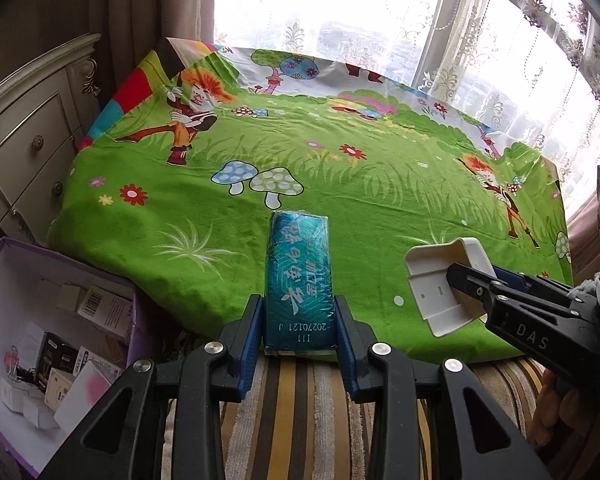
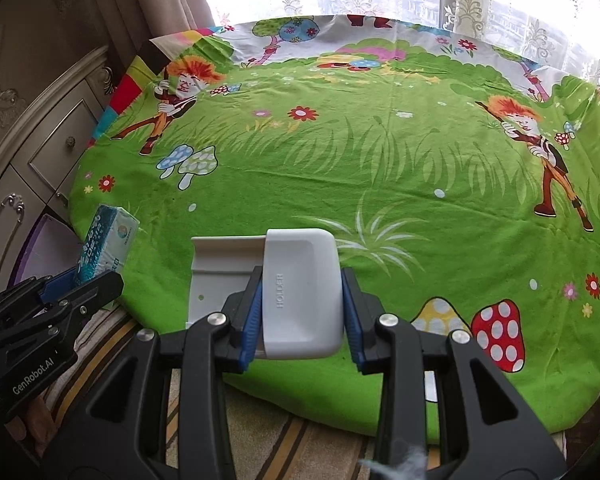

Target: Organize rigid objects

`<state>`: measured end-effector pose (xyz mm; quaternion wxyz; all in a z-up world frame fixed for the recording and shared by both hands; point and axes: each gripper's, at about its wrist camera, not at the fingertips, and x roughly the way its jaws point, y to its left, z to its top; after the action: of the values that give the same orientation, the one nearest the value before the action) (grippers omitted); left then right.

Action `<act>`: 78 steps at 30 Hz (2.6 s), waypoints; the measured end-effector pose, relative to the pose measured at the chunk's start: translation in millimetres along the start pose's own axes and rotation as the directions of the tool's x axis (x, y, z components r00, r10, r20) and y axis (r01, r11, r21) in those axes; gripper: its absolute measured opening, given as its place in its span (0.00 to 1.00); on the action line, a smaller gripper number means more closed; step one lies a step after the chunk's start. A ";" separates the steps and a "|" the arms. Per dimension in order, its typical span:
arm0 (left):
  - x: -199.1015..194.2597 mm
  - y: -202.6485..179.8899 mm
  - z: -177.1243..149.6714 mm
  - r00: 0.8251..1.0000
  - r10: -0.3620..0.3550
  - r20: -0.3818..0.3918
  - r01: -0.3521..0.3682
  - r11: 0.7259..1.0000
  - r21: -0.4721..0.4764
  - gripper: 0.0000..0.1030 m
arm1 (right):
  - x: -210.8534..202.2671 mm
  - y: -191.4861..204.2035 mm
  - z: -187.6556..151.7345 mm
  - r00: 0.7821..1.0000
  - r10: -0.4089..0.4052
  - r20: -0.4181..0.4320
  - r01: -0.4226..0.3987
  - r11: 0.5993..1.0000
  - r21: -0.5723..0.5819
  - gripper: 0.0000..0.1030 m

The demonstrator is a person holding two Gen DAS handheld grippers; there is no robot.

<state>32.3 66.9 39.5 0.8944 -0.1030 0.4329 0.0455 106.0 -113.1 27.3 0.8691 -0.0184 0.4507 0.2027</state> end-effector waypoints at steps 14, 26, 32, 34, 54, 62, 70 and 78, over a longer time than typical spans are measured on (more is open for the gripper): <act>-55.4 73.2 -24.8 0.992 0.083 0.092 -0.074 0.993 -0.096 0.34 | -29.8 76.5 -5.8 0.997 0.076 -0.001 -0.076 0.989 -0.124 0.39; -80.6 169.0 -32.3 0.977 0.166 0.130 -0.129 0.958 -0.254 0.34 | -40.6 164.4 -2.4 0.985 0.168 -0.042 -0.173 0.954 -0.245 0.39; -96.8 220.6 -40.4 0.961 0.237 0.142 -0.178 0.924 -0.338 0.34 | -40.3 211.1 -1.4 0.980 0.187 -0.062 -0.197 0.920 -0.339 0.39; -101.5 235.7 -43.9 0.956 0.258 0.142 -0.193 0.913 -0.360 0.34 | -38.6 225.9 -1.3 0.979 0.191 -0.066 -0.202 0.907 -0.369 0.39; -108.3 298.7 -74.4 0.924 0.374 0.084 -0.301 0.843 -0.447 0.34 | 10.9 351.5 -25.4 0.970 0.191 -0.150 -0.243 0.775 -0.583 0.39; -104.3 311.6 -82.5 0.923 0.379 0.063 -0.305 0.823 -0.479 0.35 | 28.1 370.8 -37.5 0.966 0.202 -0.165 -0.260 0.747 -0.612 0.40; -101.4 308.8 -82.9 0.923 0.381 0.048 -0.314 0.819 -0.480 0.57 | 29.1 361.8 -38.7 0.969 0.204 -0.142 -0.248 0.761 -0.600 0.67; -116.2 277.9 -80.0 0.916 0.397 0.050 -0.341 0.839 -0.423 0.82 | 6.9 329.4 -42.4 0.974 0.201 -0.100 -0.222 0.798 -0.560 0.76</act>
<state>-148.4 320.9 42.0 0.8548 -0.1973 0.3640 0.3129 -44.9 182.2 46.4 0.7879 -0.2291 0.3845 0.4230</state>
